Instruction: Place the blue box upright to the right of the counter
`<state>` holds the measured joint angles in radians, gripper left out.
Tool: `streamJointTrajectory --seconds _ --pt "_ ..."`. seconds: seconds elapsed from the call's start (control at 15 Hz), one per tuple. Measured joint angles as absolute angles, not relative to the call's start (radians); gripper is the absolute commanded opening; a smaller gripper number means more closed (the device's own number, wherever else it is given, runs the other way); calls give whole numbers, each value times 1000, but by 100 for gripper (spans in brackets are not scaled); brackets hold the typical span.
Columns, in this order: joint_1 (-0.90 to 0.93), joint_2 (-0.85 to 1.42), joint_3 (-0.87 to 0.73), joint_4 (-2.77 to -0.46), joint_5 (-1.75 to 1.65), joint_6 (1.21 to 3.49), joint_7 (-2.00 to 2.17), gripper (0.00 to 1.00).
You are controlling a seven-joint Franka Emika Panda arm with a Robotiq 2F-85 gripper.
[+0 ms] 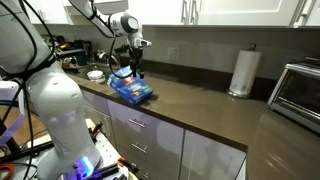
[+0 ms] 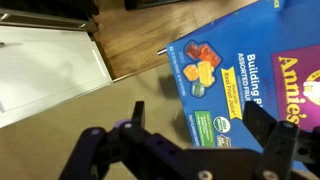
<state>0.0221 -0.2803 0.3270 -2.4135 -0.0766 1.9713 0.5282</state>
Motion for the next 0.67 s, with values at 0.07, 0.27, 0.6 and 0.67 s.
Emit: streamJointTrajectory --seconds 0.07,0.27,0.6,0.67 --pt "22 -280 327 -2414 -77 1971 528 100" --pt "22 -280 327 -2414 -77 1971 528 100" --pt "39 -280 318 -2413 -77 1969 528 100" --pt "52 -281 315 -2411 -77 1966 528 100"
